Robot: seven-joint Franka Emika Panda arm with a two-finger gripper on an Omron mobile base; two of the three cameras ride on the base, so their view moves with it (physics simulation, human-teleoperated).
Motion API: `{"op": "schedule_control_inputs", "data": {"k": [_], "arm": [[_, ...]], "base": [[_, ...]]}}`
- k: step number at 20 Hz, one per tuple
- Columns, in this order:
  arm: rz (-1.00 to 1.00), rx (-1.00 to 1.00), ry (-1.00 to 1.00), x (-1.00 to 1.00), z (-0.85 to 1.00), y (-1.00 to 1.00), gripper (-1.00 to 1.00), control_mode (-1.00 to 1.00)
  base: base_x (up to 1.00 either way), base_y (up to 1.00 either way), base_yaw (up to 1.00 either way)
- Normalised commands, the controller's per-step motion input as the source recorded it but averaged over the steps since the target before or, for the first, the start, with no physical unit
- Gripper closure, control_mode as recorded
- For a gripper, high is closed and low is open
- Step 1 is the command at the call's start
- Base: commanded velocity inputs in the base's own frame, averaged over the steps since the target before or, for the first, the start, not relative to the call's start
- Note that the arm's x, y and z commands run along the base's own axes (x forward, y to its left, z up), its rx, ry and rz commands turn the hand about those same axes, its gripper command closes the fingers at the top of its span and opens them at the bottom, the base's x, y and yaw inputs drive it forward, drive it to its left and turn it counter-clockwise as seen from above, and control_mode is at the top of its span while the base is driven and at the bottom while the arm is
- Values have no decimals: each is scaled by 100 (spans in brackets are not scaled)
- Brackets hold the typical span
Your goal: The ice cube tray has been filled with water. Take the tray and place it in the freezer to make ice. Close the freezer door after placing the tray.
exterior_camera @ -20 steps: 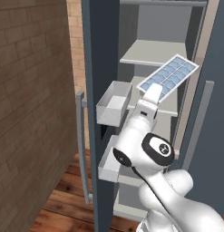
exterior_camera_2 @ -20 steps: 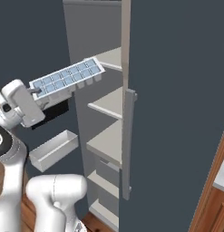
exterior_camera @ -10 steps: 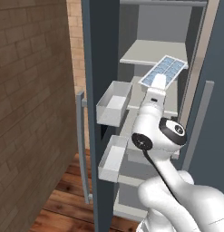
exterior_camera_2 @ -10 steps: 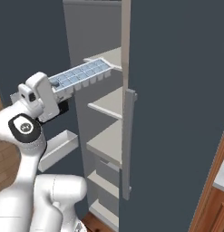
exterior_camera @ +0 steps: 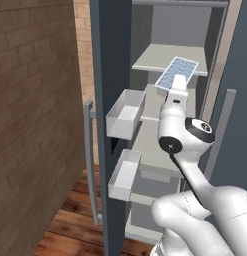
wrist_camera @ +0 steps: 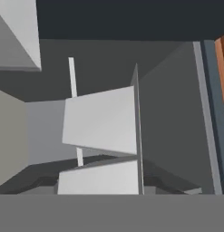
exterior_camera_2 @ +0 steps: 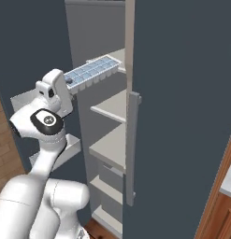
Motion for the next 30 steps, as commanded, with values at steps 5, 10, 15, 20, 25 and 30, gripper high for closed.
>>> {"op": "schedule_control_inputs", "data": {"k": [5, 10, 15, 20, 25, 30], "arm": [[0, 0, 0, 48, 0, -2, 100, -100], [0, 0, 1, 53, 0, 0, 100, -100], [0, 0, 6, 60, 0, -5, 100, -100], [0, 0, 1, 60, -2, -19, 100, -100], [0, 0, 0, 56, 0, -21, 100, -100], [0, 0, 8, 53, 0, -17, 100, -100]], "base": [[0, 0, 0], [0, 0, 0], [0, 0, 0], [0, 0, 0], [0, 0, 0], [0, 0, 0]]}}
